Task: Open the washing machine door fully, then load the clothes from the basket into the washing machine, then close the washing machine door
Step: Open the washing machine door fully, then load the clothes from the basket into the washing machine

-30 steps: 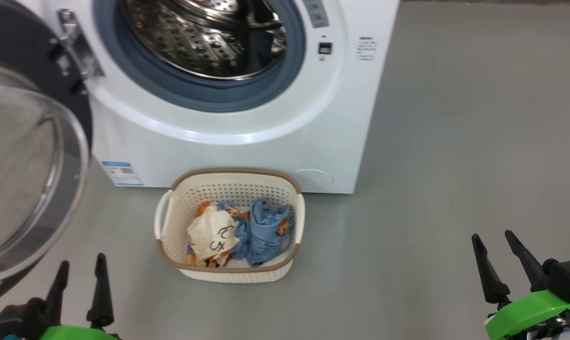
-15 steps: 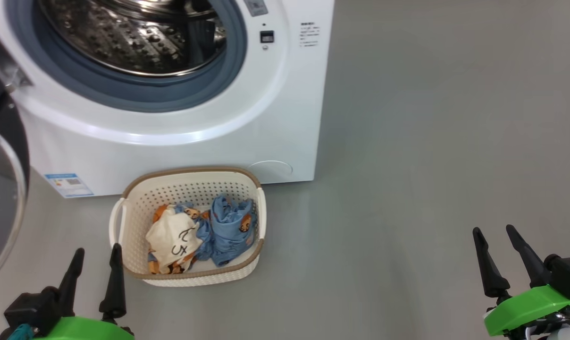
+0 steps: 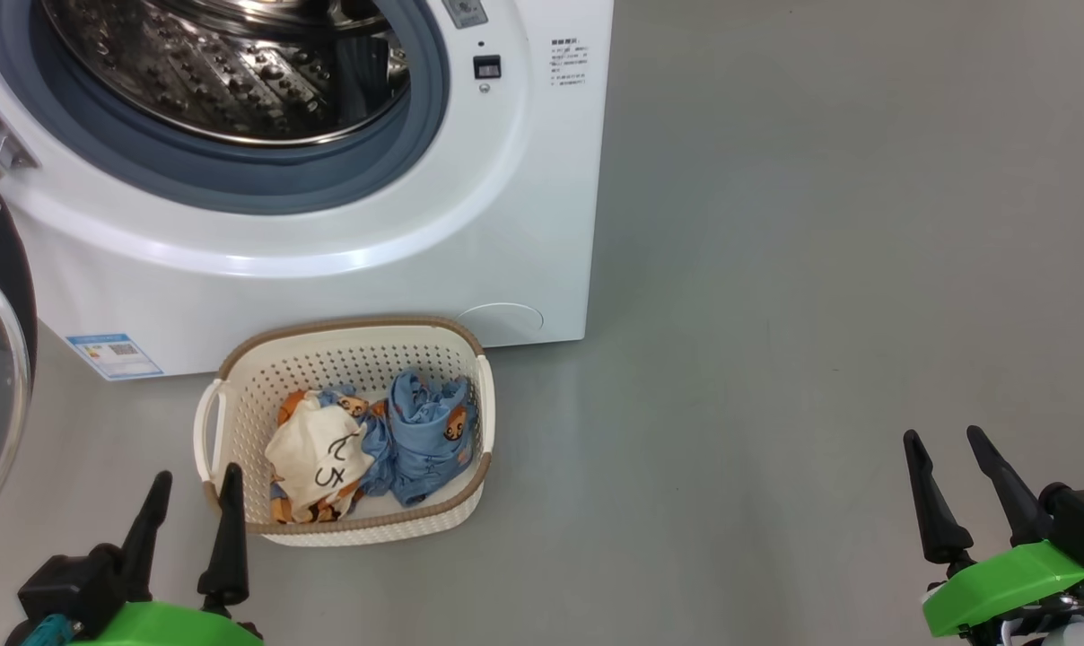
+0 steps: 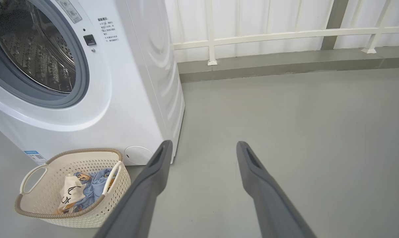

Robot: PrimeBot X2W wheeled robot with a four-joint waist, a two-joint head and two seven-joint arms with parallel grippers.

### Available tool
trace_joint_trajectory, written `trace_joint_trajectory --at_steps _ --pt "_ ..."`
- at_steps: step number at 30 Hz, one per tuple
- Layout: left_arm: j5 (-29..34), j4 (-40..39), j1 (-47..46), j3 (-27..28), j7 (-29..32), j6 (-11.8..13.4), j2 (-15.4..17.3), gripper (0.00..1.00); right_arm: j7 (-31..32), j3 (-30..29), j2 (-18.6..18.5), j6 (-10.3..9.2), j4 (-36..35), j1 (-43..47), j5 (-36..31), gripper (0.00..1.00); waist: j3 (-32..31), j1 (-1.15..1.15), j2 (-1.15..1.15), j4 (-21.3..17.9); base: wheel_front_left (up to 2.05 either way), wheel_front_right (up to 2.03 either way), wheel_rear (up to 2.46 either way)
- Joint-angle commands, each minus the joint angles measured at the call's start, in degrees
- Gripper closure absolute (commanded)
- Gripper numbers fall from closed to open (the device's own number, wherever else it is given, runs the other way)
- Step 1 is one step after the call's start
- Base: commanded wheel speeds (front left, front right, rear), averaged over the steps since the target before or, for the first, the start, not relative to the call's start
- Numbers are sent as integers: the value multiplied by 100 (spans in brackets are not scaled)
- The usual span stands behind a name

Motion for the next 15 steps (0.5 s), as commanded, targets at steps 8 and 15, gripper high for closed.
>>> trace_joint_trajectory --at_steps 8,15 --pt "-51 -84 -193 195 -36 -9 178 0 -69 110 -64 9 -156 -126 16 0 21 0 0 46 0 0 0" --pt "-165 -74 -191 103 -36 -9 237 0 -69 143 -61 9 -150 -119 17 0 8 0 0 49 25 -67 42"
